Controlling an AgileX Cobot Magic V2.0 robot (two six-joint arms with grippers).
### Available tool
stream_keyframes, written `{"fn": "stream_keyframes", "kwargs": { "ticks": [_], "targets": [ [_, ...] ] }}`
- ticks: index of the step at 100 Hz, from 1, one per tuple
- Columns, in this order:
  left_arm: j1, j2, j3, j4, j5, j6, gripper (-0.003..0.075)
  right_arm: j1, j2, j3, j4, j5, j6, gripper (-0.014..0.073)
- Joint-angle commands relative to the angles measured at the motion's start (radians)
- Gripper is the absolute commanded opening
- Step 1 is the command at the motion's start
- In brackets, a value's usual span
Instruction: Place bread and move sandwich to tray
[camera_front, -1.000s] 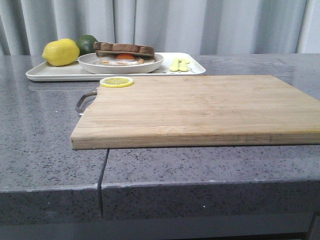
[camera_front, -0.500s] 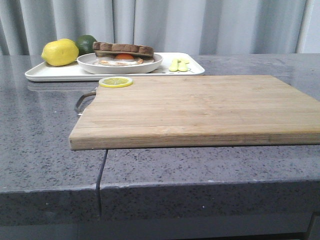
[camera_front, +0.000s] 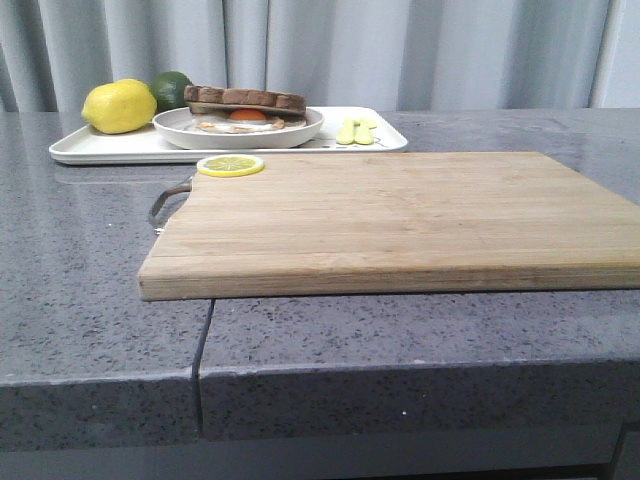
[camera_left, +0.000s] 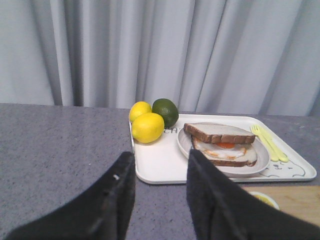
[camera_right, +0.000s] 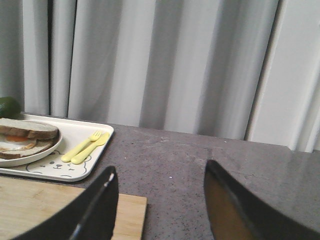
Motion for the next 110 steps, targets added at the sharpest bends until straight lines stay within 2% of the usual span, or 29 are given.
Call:
{"fn": "stream_keyframes", "kwargs": {
  "ticks": [1,38,64,75,93,97,110],
  "targets": [
    [-0.001,-0.073,0.048,-0.018,-0.105,0.002,0.0232,-0.007,-0.036,-0.004,-0.015,-0.007,0.002,0.0402],
    [-0.001,-0.295,0.242,-0.018,-0.104,0.002,0.0232,-0.007,-0.362,0.177,-0.012,0.052,0.002,0.0402],
    [-0.001,-0.309,0.268,-0.016,-0.101,0.002,0.0223,-0.007,-0.391,0.198,-0.012,0.009,0.001,0.0391],
    [-0.001,-0.309,0.268,-0.016,-0.108,0.002,0.0171,-0.007,-0.391,0.198,-0.012,-0.021,0.001,0.0289],
    [-0.001,-0.309,0.268,-0.016,-0.108,0.002,-0.0021,-0.007,-0.391,0.198,-0.012,-0.061,0.001,-0.0015],
    [-0.001,-0.309,0.268,-0.016,-0.110,0.002,-0.0020,-0.007,-0.391,0.198,-0.012,-0.061,0.001,-0.0078],
    [-0.001,-0.309,0.268,-0.016,-0.109,0.002,-0.0020,-0.007,-0.391,0.198,0.006,-0.051,0.002,-0.0070]
  ]
}}
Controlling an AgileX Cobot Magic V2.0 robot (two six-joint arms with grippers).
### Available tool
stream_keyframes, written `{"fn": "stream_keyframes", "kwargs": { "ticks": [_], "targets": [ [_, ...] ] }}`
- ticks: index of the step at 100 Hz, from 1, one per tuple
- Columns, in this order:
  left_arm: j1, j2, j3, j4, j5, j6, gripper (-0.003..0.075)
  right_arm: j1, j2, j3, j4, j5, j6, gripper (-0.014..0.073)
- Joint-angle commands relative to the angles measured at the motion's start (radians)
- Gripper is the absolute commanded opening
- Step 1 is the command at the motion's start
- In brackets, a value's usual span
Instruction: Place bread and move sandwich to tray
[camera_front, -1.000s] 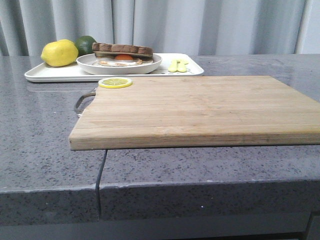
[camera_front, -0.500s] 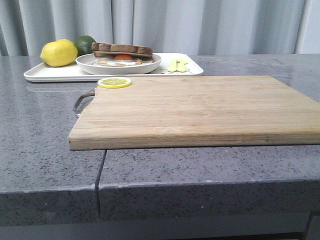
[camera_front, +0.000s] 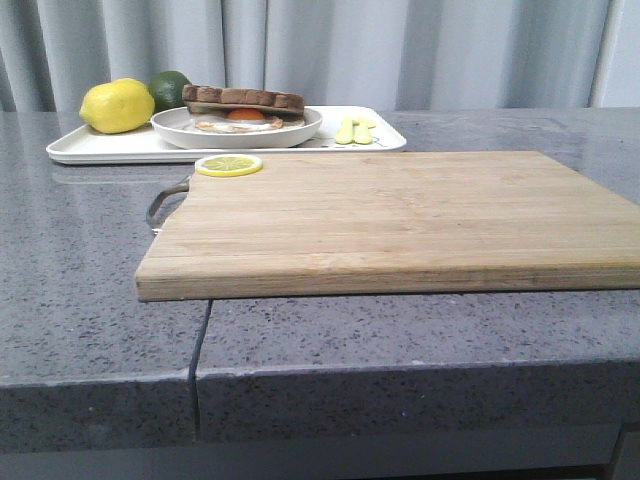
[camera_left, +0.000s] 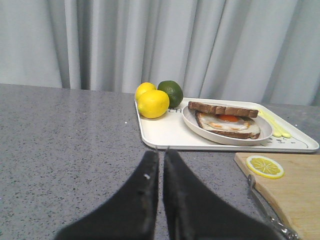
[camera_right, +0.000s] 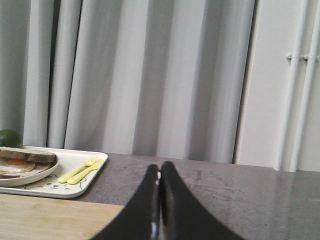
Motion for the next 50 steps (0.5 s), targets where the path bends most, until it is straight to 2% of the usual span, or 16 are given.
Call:
{"fn": "stream_keyframes", "kwargs": {
  "ticks": [1,50],
  "targets": [
    [-0.001,0.007,-0.027,-0.013,-0.077,0.002,-0.0019,-0.007,0.010,-0.026,0.000,-0.030,0.002,-0.0070],
    [-0.001,0.007,-0.027,-0.013,-0.075,0.002,-0.0020,-0.007,0.010,-0.026,0.016,-0.025,0.002,-0.0070]
  ]
}}
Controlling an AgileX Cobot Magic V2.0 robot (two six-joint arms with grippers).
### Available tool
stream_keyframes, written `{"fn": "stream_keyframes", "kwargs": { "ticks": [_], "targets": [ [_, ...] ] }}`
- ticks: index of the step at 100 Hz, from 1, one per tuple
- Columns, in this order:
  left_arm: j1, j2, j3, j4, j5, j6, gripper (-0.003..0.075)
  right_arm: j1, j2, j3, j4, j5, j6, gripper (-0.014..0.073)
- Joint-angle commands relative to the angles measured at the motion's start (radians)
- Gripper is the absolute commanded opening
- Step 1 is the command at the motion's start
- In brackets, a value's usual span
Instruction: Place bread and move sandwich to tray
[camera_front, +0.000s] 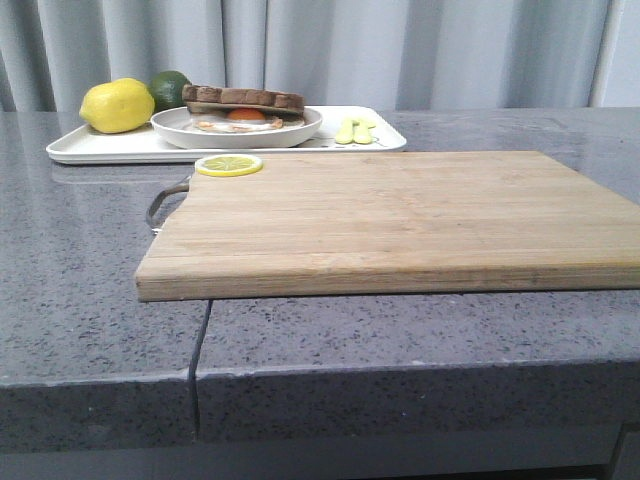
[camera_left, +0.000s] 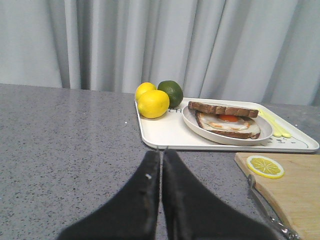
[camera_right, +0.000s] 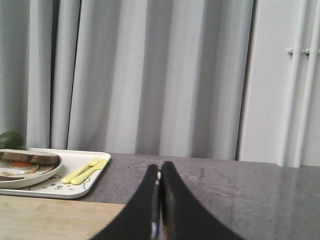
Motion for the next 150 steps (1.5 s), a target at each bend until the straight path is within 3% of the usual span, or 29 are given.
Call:
{"fn": "stream_keyframes", "kwargs": {
  "ticks": [1,17,37,57,76,150],
  "targets": [
    [-0.001,0.007,-0.027,-0.013,-0.075,0.002,-0.0019,-0.007,0.010,-0.026,-0.007,-0.025,0.002,-0.0070],
    [-0.001,0.004,-0.023,-0.005,-0.075,0.002,-0.0019,-0.007,0.010,-0.026,-0.007,-0.025,0.002,-0.0070],
    [0.003,-0.031,0.082,0.246,-0.077,-0.009,-0.0020,-0.007,0.010,-0.026,-0.007,-0.025,0.002,-0.0070],
    [0.003,-0.131,0.233,0.422,-0.081,-0.138,-0.0020,-0.007,0.010,-0.026,-0.007,-0.025,0.002,-0.0070],
    [0.003,-0.252,0.293,0.427,-0.081,-0.147,-0.0020,-0.007,0.010,-0.026,-0.007,-0.025,0.002,-0.0070],
    [0.003,-0.248,0.293,0.438,-0.098,-0.147,-0.0020,-0.007,0.010,-0.026,-0.007,-0.025,0.002,-0.0070]
  ]
}}
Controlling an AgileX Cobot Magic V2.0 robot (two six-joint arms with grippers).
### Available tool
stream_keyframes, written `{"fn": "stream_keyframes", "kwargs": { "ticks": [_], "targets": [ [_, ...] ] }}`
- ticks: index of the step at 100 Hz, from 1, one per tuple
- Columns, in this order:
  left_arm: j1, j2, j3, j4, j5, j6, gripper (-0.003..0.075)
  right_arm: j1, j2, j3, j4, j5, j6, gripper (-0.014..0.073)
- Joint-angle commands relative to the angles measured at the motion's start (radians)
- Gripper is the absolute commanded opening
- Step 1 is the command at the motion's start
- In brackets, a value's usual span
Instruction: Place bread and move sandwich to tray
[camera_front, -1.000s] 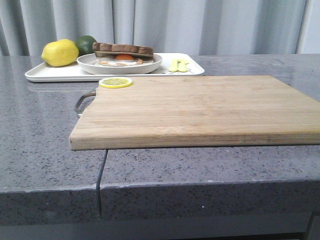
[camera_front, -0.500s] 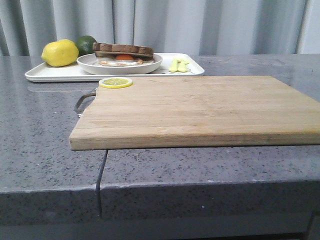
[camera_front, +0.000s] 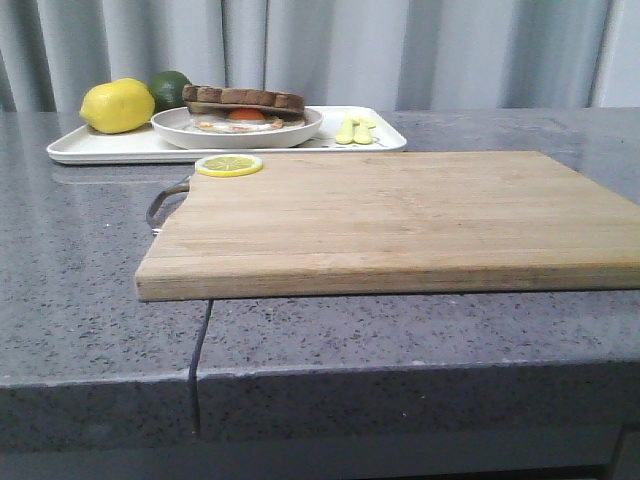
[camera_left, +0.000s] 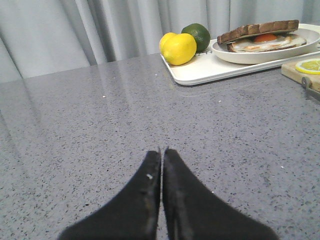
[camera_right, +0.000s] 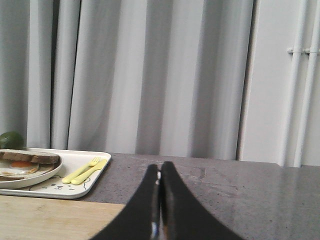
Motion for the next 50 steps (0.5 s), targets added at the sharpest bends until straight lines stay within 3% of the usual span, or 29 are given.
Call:
{"fn": "stream_keyframes", "kwargs": {
  "ticks": [1,50],
  "targets": [
    [0.003,-0.030,0.016,0.000,-0.089,-0.011,-0.0020,-0.007,0.010,-0.026,-0.009,-0.027,0.002,-0.0070],
    [0.003,-0.030,0.016,0.000,-0.089,-0.011,-0.0019,-0.007,0.010,-0.026,-0.003,-0.026,0.002,-0.0070]
  ]
}}
